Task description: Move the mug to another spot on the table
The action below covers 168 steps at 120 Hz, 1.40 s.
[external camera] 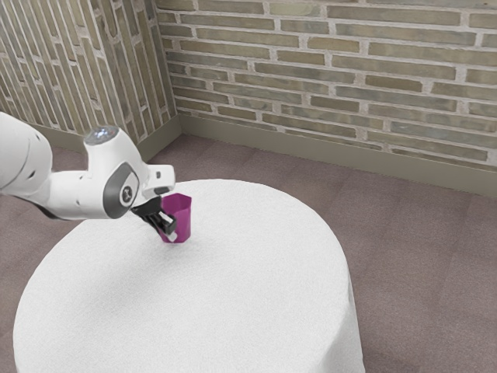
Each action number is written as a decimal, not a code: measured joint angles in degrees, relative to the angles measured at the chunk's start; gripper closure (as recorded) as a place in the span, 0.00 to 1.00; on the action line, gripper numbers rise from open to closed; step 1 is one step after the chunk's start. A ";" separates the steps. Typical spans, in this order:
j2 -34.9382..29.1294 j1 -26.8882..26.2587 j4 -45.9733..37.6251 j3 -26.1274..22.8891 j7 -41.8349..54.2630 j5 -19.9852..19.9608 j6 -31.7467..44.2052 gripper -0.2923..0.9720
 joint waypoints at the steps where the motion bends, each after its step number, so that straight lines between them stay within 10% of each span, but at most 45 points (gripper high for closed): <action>1: -0.08 -0.17 -0.12 0.02 0.21 -0.12 0.26 0.67; 53: -13.27 -3.31 -16.17 -0.53 10.87 -11.73 12.02 0.77; 168: -9.39 -12.49 -22.37 0.56 20.89 -21.50 23.61 0.78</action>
